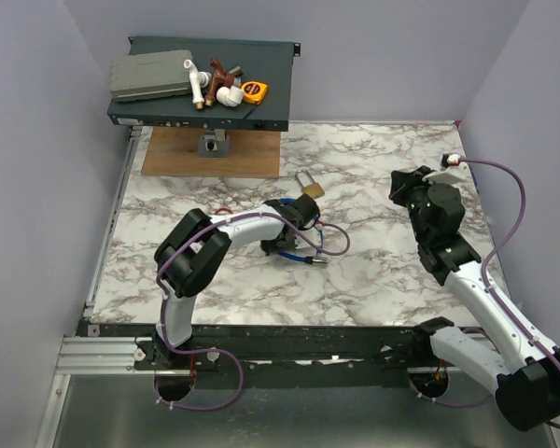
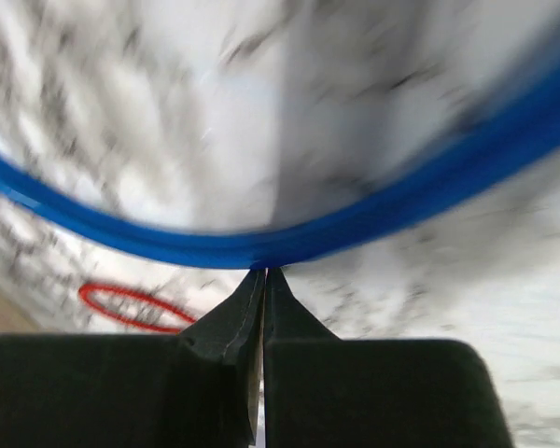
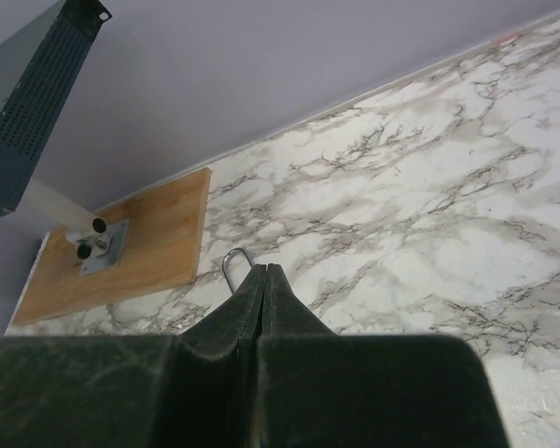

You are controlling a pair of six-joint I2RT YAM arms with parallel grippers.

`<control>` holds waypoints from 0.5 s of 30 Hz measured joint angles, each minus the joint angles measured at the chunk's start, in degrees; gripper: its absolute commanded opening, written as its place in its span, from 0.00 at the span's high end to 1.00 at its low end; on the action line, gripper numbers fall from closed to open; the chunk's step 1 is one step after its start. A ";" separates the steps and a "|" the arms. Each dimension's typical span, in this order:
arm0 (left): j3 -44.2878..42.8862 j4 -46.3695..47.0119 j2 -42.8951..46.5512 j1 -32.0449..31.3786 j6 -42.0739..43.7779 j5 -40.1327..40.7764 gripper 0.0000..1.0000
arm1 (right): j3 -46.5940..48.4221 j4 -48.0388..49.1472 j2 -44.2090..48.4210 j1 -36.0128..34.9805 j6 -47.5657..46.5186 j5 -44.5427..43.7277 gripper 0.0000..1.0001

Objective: Unlock with the key
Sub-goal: Move the lock to the center of the board.

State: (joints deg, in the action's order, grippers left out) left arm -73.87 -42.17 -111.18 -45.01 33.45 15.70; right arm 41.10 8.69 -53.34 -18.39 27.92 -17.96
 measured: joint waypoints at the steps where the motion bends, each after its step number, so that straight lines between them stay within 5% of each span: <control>1: -1.49 -1.03 -0.81 -1.22 -0.87 -1.57 1.00 | 0.02 -0.13 0.00 0.00 0.00 -0.26 0.99; 8: -9.68 -6.64 -0.87 -3.80 -4.00 -9.77 0.99 | 0.02 -0.90 -0.46 0.00 0.00 -0.66 0.99; 15: -8.26 -9.75 11.32 4.33 -2.58 -10.27 0.98 | 0.04 -0.92 -1.84 0.00 0.00 -0.52 0.99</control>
State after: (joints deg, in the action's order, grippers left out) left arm -82.13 -51.92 -99.85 -40.69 30.87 5.43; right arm 41.15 7.77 -55.18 -18.39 27.92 -18.48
